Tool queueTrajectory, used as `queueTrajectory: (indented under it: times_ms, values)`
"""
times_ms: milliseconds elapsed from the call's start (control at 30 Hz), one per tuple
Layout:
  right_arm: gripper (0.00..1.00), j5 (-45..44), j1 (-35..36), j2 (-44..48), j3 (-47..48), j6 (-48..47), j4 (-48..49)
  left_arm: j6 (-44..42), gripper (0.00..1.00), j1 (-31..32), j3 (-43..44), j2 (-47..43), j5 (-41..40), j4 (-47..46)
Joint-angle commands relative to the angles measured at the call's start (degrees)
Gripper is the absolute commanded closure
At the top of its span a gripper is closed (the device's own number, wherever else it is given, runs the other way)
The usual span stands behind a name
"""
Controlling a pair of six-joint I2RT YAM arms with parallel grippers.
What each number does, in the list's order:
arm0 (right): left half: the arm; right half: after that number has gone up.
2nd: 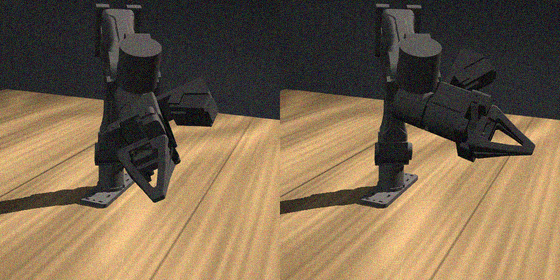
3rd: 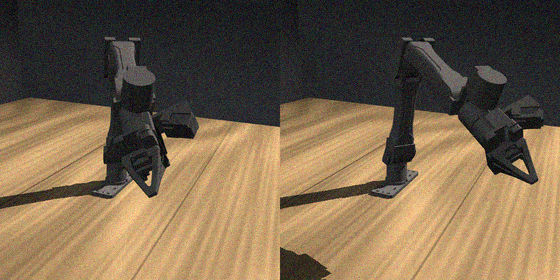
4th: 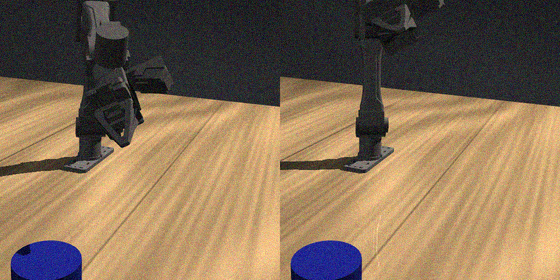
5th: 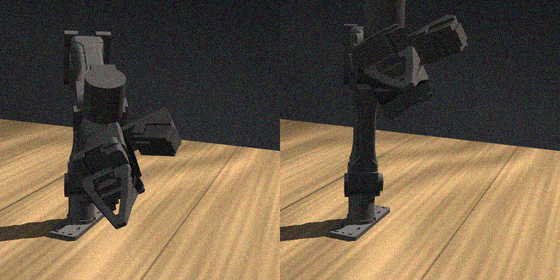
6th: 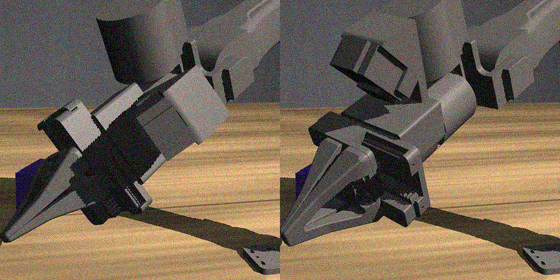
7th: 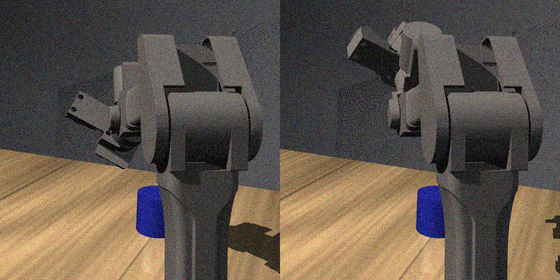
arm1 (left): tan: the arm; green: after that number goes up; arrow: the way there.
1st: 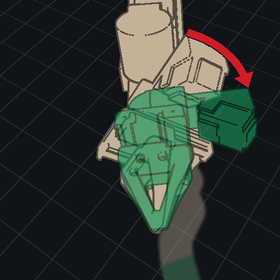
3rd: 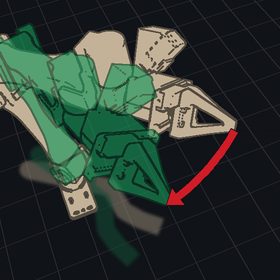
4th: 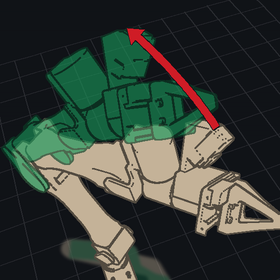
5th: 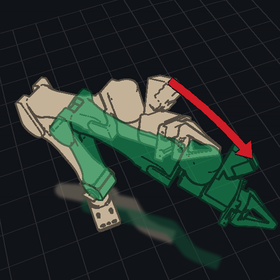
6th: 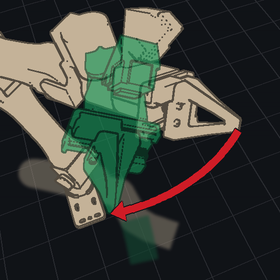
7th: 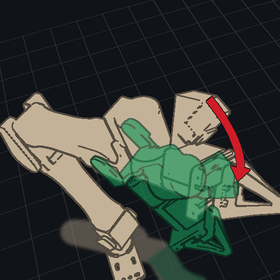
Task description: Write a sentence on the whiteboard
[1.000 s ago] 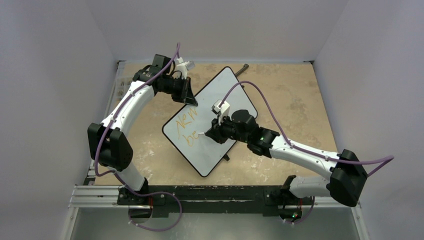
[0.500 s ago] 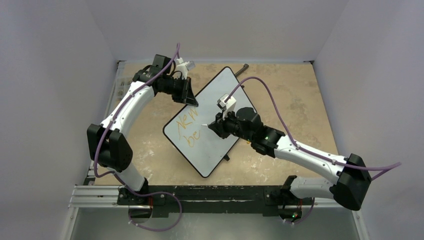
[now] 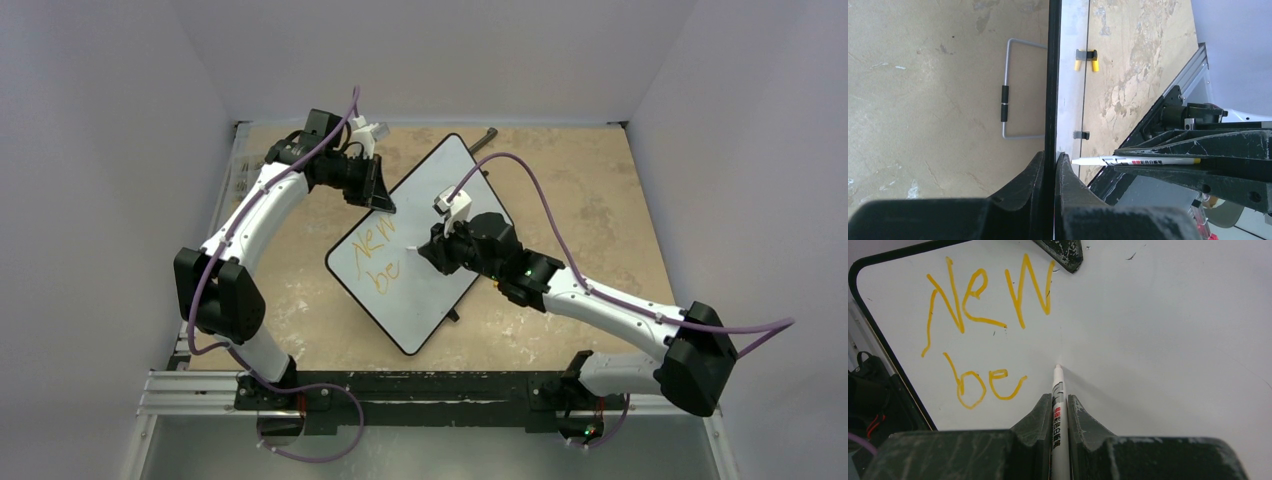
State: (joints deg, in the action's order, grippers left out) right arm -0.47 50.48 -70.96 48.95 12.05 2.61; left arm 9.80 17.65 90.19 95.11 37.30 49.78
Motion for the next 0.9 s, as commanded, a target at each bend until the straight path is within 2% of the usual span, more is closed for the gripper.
queueTrajectory:
  times_ms: [0, 467, 867]
  values:
    - [1.0, 1.5, -0.1, -1.3, 2.5, 0.2, 2.0, -2.2, 1.0, -0.2, -0.2, -1.9, -9.1, 1.1]
    - [1.0, 8.9, -0.1, -1.6, -0.9, -1.0, 3.4, -2.1, 1.0, -0.3, -0.2, -1.9, -9.1, 1.0]
    - [1.0, 6.5, 0.0, 0.7, -4.3, -0.6, 1.5, -2.0, 1.0, -0.2, -0.2, -1.7, -8.9, 1.0]
